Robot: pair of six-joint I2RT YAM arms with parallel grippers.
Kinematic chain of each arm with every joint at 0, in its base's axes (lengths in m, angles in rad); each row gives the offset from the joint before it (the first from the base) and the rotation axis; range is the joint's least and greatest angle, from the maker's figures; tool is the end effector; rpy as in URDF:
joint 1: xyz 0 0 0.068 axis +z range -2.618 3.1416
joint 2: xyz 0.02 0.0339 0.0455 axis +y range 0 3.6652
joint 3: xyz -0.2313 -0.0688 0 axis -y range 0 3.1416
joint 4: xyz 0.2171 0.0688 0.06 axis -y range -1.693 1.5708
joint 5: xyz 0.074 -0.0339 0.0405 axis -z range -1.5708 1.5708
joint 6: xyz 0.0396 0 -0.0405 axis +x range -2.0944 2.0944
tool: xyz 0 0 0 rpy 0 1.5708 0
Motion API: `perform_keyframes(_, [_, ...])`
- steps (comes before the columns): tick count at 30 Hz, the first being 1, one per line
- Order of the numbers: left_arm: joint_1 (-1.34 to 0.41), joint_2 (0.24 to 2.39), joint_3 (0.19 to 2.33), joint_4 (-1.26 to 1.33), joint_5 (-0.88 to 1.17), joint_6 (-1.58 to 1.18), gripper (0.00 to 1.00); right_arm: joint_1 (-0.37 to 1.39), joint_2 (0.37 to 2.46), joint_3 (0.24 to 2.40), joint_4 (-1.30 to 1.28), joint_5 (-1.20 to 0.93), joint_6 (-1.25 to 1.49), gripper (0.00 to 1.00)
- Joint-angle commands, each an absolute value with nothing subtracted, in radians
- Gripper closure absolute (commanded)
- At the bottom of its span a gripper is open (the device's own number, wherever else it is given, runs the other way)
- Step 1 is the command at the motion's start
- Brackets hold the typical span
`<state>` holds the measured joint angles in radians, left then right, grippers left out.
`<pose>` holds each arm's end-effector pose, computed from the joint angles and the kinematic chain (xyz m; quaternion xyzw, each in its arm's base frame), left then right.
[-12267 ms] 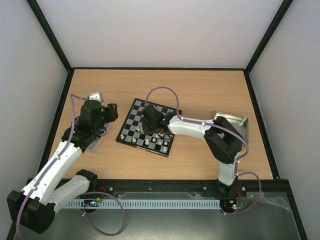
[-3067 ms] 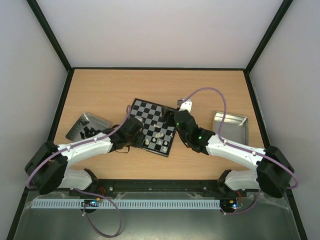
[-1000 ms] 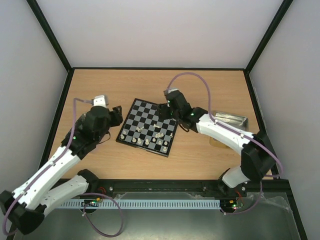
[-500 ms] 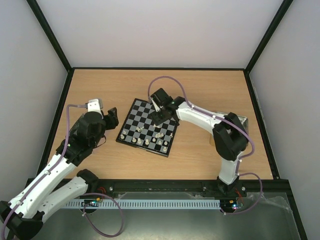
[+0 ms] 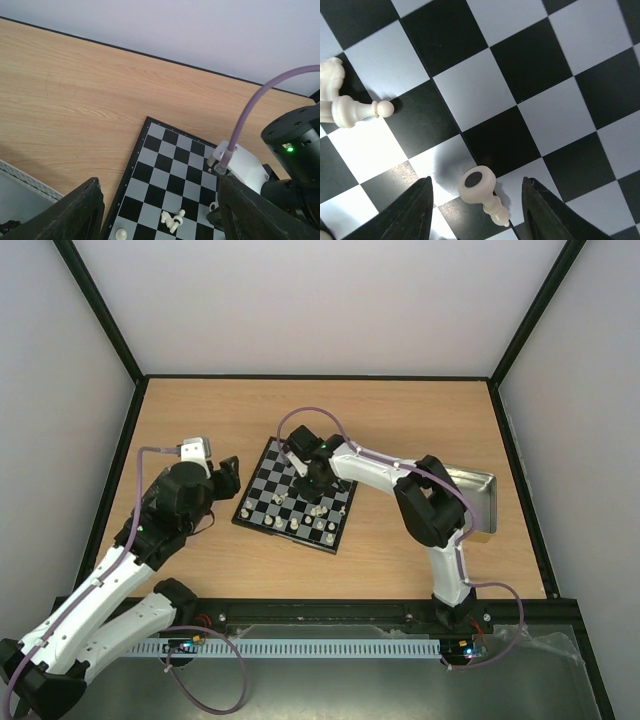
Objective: Set up the chess pieces on the board
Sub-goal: Pick up the chess piece from the chessboard.
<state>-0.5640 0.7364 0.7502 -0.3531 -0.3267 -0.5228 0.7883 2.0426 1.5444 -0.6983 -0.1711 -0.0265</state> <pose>0.1505 -0.0802 0.2947 -0.0773 0.8072 -0.1810 0.5564 0.2672 0.2784 0.1633 -0.4025 0.8925 0.1469 0.1409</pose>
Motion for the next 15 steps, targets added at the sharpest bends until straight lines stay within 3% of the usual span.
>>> perform_keyframes(1, [-0.558,0.744,0.731,-0.333,-0.311,-0.509,0.36,0.796,2.075,1.598,-0.757,-0.132,-0.062,0.55])
perform_keyframes(5, [-0.557,0.747,0.733,-0.33,-0.304,-0.505,0.37,0.796,2.093,1.615,-0.776,-0.126,-0.075,0.63])
perform_keyframes(15, [-0.558,0.754,0.73,-0.331,-0.296,-0.506,0.37,0.791,2.117,1.62,-0.775,-0.11,-0.057,0.7])
